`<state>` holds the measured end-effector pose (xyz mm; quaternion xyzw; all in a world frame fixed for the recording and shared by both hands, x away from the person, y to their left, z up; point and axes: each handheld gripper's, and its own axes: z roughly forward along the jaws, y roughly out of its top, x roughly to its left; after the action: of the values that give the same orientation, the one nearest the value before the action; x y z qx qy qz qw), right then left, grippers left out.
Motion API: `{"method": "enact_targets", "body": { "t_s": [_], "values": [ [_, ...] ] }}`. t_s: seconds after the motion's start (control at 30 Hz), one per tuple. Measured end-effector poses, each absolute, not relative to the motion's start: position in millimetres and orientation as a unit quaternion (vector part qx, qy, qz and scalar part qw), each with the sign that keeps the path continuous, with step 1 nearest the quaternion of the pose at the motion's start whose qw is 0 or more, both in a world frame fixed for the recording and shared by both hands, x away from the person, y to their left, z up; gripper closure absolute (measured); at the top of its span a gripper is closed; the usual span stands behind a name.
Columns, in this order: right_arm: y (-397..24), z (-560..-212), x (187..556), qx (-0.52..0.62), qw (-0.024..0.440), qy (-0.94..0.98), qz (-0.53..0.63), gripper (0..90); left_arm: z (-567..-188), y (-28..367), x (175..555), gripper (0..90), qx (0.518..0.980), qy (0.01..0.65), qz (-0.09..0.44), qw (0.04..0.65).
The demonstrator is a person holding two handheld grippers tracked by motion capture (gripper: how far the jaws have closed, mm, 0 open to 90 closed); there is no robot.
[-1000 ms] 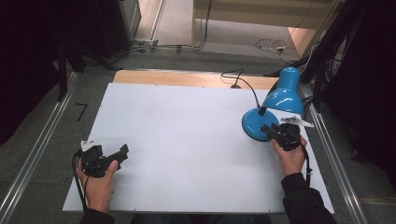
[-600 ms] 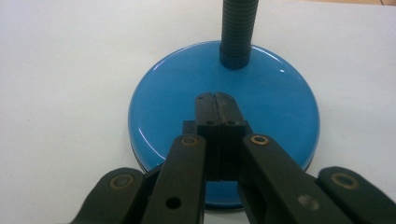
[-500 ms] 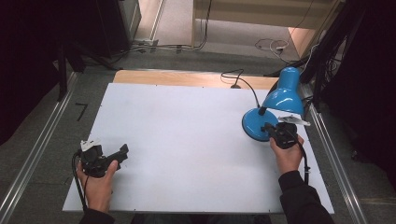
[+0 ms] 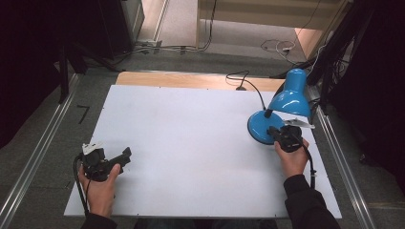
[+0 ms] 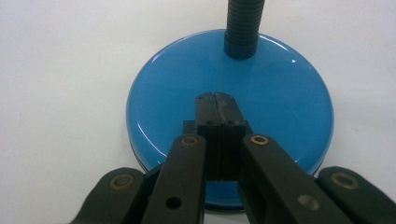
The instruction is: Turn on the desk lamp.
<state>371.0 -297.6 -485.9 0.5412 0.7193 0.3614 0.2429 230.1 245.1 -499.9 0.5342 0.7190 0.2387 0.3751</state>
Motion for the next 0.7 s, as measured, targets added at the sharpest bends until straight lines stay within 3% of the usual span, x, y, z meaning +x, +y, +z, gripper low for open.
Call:
{"method": "enact_targets", "body": {
  "t_s": [0.7],
  "values": [
    [-297.6, -489.5, 370.1, 0.540, 0.247, 0.717, 0.365, 87.9, -500.0, 244.8, 229.9, 5.6, 0.535, 0.719, 0.239, 0.375]
  ]
}}
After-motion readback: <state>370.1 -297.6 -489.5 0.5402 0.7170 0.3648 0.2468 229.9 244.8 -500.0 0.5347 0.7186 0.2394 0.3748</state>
